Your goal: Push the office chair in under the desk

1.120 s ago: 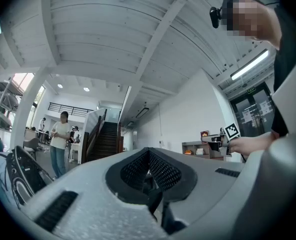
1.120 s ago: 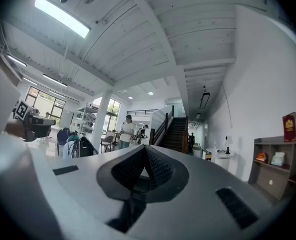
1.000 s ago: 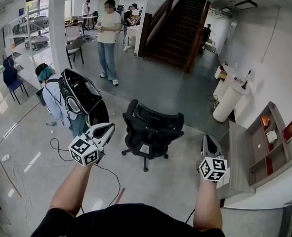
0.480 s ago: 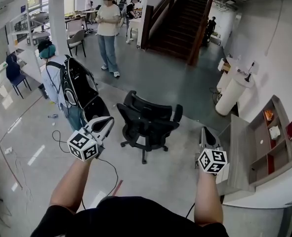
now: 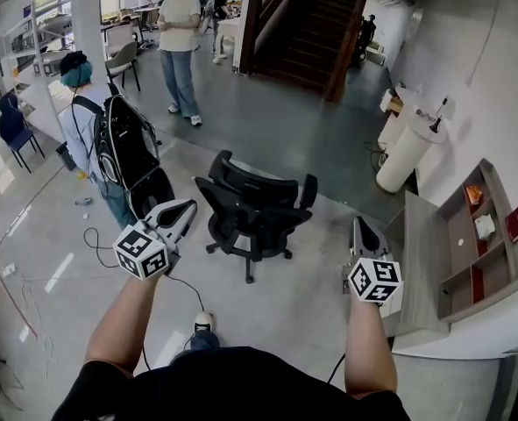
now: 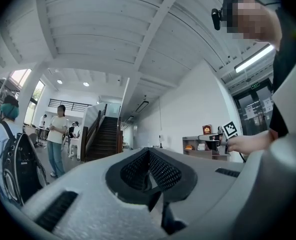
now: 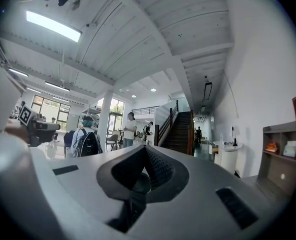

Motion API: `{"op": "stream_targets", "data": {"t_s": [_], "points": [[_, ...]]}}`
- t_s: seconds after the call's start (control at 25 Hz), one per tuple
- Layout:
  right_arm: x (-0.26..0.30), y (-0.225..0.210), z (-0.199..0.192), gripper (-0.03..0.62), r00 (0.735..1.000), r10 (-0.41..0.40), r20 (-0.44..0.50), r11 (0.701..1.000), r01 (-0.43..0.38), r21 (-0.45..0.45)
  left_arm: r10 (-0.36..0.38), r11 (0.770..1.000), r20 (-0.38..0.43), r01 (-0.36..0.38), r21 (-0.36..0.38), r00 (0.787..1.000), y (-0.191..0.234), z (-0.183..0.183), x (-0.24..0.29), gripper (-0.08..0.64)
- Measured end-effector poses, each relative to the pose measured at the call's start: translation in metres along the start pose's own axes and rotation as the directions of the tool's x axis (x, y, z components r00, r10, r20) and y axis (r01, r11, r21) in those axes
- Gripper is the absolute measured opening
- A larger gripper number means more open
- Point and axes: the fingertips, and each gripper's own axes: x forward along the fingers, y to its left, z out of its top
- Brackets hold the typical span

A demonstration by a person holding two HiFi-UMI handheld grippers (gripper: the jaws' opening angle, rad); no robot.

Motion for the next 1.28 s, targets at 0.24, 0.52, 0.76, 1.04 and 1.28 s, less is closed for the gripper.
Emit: {"op": "stream_targets", "data": {"t_s": [0.24, 0.52, 0.76, 1.04, 1.28], "points": [[0.043, -0.003, -0.009, 0.008, 1.0, -0.015, -0.023, 1.0, 0.015, -0.003, -0.02, 0.999, 0.006, 0.02, -0.034, 1.0, 0.048, -0.015, 0.029, 0.017], [0.123, 0.006, -0.02, 0.008, 0.998, -0.044, -0.035, 0.999, 0.045, 0.007, -0.046, 0.997, 0.001, 0.046, -0.069, 0.999, 0.133, -0.033, 0.072, 0.017], [0.187, 0.019, -0.023, 0.008, 0.996, -0.075, -0.045, 0.997, 0.075, 0.013, -0.066, 0.993, -0.013, 0.065, -0.096, 0.998, 0.207, -0.044, 0.103, 0.017], [0.238, 0.025, -0.012, 0.008, 0.993, -0.111, -0.033, 0.994, 0.111, 0.002, -0.083, 0.991, -0.024, 0.08, -0.104, 0.996, 0.273, -0.053, 0.132, 0.017], [0.261, 0.029, -0.007, 0.008, 0.989, -0.143, -0.025, 0.99, 0.143, -0.007, -0.157, 0.98, 0.018, 0.158, -0.125, 0.987, 0.295, -0.054, 0.151, 0.017]]}}
